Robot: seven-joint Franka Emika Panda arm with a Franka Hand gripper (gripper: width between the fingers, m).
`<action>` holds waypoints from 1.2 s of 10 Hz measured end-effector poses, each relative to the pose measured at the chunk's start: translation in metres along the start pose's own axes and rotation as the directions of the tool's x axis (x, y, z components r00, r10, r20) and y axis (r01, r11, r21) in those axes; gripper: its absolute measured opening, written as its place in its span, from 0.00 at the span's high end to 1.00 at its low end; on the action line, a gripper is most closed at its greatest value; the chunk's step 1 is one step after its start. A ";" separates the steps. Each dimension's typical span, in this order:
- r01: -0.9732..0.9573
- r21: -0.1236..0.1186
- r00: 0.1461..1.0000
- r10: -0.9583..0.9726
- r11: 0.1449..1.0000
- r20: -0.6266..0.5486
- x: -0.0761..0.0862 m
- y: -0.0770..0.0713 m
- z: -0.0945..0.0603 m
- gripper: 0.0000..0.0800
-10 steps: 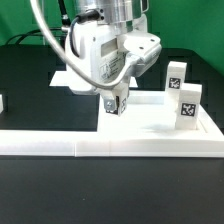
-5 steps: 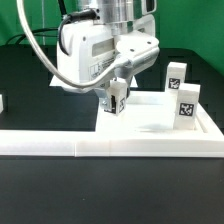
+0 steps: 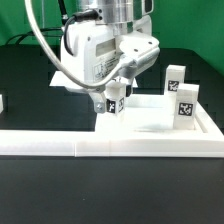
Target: Assemble square table
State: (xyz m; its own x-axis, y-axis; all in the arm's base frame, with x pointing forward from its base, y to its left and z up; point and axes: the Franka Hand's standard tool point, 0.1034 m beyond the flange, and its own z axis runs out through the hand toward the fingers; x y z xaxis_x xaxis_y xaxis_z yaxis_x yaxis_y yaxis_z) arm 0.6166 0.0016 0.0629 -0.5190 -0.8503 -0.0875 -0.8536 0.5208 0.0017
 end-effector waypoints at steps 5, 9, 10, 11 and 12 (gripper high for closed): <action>0.416 0.035 0.909 -0.417 0.909 0.007 -0.003 0.004 -0.008 0.19; 0.414 0.034 0.910 -0.415 0.910 0.007 -0.003 0.005 -0.007 0.19; 0.414 0.034 0.910 -0.415 0.910 0.007 -0.003 0.005 -0.007 0.19; 0.434 0.032 0.901 -0.434 0.900 0.009 -0.003 0.005 -0.008 0.19; 0.499 0.024 0.866 -0.499 0.867 0.021 -0.006 0.006 -0.016 0.19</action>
Offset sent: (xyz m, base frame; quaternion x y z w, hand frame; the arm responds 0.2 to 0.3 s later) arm 0.0000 0.0000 0.0000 0.0000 0.0000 -0.1938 0.9810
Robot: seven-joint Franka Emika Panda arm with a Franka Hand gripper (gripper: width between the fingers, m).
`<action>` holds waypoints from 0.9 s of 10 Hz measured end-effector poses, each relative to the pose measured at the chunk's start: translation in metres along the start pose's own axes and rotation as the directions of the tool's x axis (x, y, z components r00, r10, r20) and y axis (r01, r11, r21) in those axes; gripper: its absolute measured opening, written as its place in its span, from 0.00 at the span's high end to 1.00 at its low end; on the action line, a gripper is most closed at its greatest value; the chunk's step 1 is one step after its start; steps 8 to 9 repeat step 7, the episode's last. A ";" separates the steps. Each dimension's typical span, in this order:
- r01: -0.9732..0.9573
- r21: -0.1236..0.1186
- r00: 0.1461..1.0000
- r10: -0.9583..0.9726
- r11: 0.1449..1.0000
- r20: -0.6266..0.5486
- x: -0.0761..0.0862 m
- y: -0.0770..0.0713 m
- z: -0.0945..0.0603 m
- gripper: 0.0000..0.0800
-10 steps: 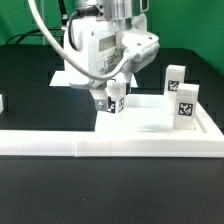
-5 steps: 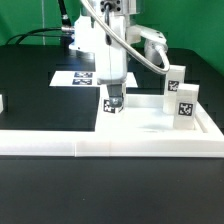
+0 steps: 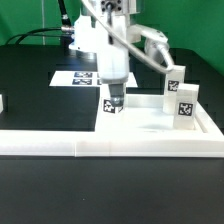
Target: Assemble square table
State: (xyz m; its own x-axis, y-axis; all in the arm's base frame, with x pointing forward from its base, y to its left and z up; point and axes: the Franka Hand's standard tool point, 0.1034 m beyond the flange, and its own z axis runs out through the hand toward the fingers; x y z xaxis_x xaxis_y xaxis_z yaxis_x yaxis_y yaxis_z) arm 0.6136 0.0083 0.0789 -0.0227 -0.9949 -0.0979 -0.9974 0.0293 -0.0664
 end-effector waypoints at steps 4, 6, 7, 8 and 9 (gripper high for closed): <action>0.053 0.026 0.998 -0.054 0.998 0.017 -0.004 -0.007 -0.022 0.19; 0.053 0.024 0.998 -0.054 0.998 0.016 -0.004 -0.006 -0.021 0.19; 0.053 0.024 0.998 -0.054 0.998 0.016 -0.004 -0.006 -0.020 0.19; 0.053 0.024 0.998 -0.054 0.998 0.016 -0.004 -0.006 -0.020 0.19; 0.053 0.024 0.998 -0.054 0.998 0.016 -0.004 -0.006 -0.020 0.19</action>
Offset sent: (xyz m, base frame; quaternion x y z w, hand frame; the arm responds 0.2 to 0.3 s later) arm 0.0000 0.0000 0.0000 0.0000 0.0000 0.0000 1.0000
